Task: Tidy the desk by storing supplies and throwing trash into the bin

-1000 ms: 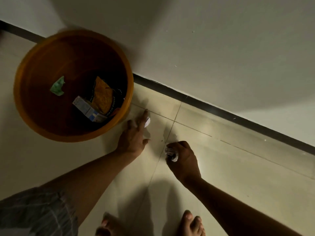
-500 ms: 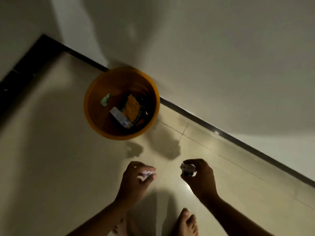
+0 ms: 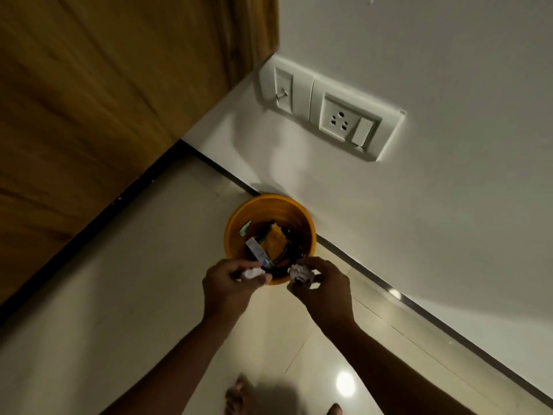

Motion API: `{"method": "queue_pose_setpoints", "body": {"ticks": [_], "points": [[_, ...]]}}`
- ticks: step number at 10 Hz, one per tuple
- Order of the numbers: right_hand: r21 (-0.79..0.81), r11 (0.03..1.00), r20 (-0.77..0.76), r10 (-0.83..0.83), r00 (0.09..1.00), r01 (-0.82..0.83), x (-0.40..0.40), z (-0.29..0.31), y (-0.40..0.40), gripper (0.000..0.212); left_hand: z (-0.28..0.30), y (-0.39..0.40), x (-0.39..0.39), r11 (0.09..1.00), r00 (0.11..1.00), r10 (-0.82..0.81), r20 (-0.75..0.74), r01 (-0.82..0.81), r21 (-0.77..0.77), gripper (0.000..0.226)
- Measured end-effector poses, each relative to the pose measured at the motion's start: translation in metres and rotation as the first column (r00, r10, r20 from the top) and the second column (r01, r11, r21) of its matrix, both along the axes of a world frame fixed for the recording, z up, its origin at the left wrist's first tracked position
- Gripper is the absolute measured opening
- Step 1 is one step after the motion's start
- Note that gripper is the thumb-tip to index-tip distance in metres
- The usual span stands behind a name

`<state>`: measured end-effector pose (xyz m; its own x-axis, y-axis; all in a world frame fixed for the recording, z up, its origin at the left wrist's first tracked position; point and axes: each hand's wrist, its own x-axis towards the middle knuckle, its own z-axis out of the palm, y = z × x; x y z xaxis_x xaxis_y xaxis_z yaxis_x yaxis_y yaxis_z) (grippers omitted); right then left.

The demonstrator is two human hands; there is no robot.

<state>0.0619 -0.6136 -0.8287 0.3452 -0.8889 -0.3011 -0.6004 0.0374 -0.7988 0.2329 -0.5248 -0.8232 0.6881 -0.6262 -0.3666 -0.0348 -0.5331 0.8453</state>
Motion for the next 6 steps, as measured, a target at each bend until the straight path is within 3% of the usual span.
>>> {"method": "queue_pose_setpoints", "body": {"ticks": [3,4,5,6], "points": [[-0.005,0.999,0.005,-0.041,0.999,0.041,0.046,0.016,-0.035,0.048,0.004,-0.042,0.017,0.999,0.985,0.038,0.166,-0.040,0.008,0.033],[-0.026,0.998,0.036,-0.056,0.998,0.057,0.054,0.008,-0.038,0.057,-0.007,-0.053,0.023,0.995,0.987,0.030,0.159,-0.044,0.085,0.056],[0.042,0.996,0.104,-0.082,0.991,0.078,0.061,0.006,-0.035,0.078,0.001,-0.063,0.025,0.982,1.000,0.017,0.014,-0.020,0.186,0.076],[0.017,0.996,0.079,-0.092,0.993,0.091,0.062,0.003,-0.033,0.068,0.004,-0.061,0.027,0.966,0.991,0.132,-0.026,-0.123,0.229,0.083]]}}
